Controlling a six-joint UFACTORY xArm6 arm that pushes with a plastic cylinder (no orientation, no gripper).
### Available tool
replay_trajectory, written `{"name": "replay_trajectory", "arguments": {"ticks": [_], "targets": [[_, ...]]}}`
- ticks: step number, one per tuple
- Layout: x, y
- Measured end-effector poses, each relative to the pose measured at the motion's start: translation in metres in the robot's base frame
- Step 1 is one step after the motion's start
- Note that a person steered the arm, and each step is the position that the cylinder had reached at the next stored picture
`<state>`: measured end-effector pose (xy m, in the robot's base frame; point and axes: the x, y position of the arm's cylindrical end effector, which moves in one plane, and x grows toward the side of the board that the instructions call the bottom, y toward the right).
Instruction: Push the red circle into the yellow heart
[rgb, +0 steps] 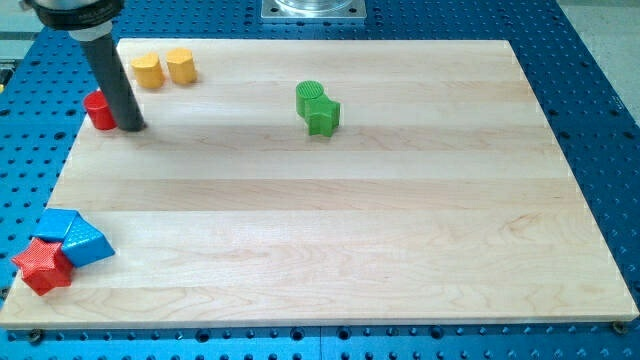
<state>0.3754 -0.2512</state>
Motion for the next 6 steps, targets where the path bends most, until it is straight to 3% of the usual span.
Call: {"name": "replay_trajectory", "arguments": {"ticks": [1,3,6], "targets": [[0.02,-0.053],[0.013,-0.053],[-0.037,-0.031]]}}
